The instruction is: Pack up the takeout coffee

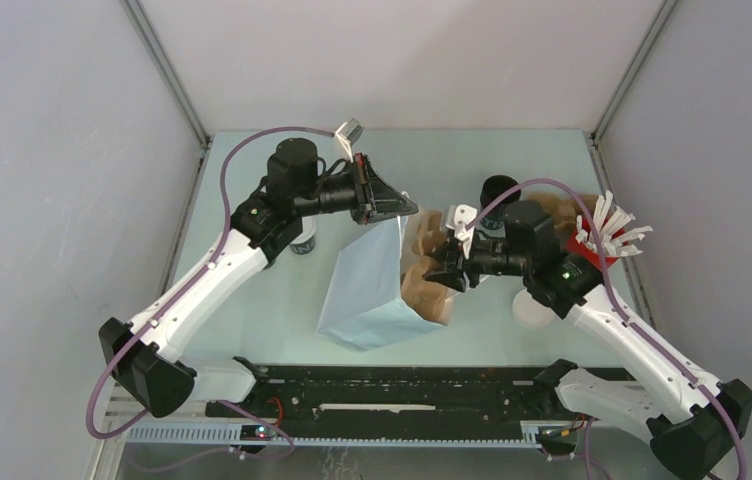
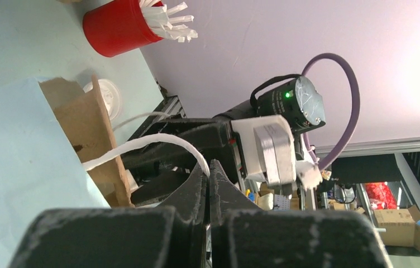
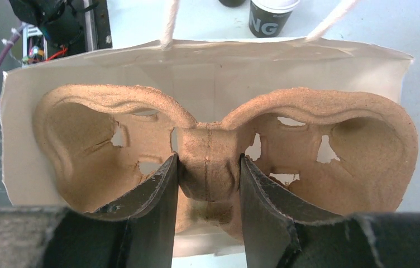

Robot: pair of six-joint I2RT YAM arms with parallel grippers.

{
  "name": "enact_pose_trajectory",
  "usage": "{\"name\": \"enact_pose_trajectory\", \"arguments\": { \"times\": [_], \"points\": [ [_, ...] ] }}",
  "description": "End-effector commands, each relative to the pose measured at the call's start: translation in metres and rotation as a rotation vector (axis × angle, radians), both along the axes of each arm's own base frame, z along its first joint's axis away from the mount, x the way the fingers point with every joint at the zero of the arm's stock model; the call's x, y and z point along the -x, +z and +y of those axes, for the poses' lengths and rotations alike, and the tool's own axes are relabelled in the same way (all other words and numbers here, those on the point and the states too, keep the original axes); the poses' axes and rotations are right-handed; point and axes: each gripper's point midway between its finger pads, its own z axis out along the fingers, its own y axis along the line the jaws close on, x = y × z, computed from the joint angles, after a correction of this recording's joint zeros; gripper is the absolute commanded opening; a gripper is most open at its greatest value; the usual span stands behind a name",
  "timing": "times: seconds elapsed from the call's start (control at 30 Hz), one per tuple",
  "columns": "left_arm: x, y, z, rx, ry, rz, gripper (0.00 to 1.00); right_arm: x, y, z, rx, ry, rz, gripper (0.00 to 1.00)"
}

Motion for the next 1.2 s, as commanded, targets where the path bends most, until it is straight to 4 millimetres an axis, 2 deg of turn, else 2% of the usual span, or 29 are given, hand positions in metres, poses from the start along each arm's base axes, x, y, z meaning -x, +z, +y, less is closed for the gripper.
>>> {"name": "enact_pose_trajectory", "arguments": {
  "times": [0.0, 0.17, 0.33, 0.5, 0.87, 0.97, 1.07, 1.17],
  "points": [
    [-0.004, 0.029, 0.001, 0.075, 0.028, -0.043, 0.0, 0.012, -0.001, 0.005, 0.028, 0.09, -0.078, 0.45],
    [-0.004, 0.032, -0.001, 0.091, 0.02, -0.048, 0.0, 0.023, -0.008, 0.009, 0.031, 0.17, -0.063, 0.46],
    [0.0, 0.03, -0.001, 0.094, 0.001, -0.048, 0.0, 0.019, -0.017, 0.016, 0.03, 0.17, 0.007, 0.46],
    [0.007, 0.027, -0.004, 0.103, -0.041, -0.048, 0.0, 0.019, -0.019, 0.022, -0.005, 0.209, 0.052, 0.46],
    [0.024, 0.024, -0.016, 0.113, -0.164, -0.047, 0.0, 0.025, -0.001, 0.034, -0.027, 0.385, -0.014, 0.47],
    [0.023, 0.026, -0.018, 0.116, -0.168, -0.051, 0.0, 0.022, 0.003, 0.034, 0.008, 0.347, -0.075, 0.47],
    [0.021, 0.027, -0.019, 0.118, -0.163, -0.055, 0.0, 0.014, 0.015, 0.03, 0.033, 0.239, -0.142, 0.47],
    [0.018, 0.034, -0.022, 0.135, -0.165, -0.064, 0.0, 0.019, 0.018, 0.022, 0.044, 0.208, -0.127, 0.47]
  ]
}}
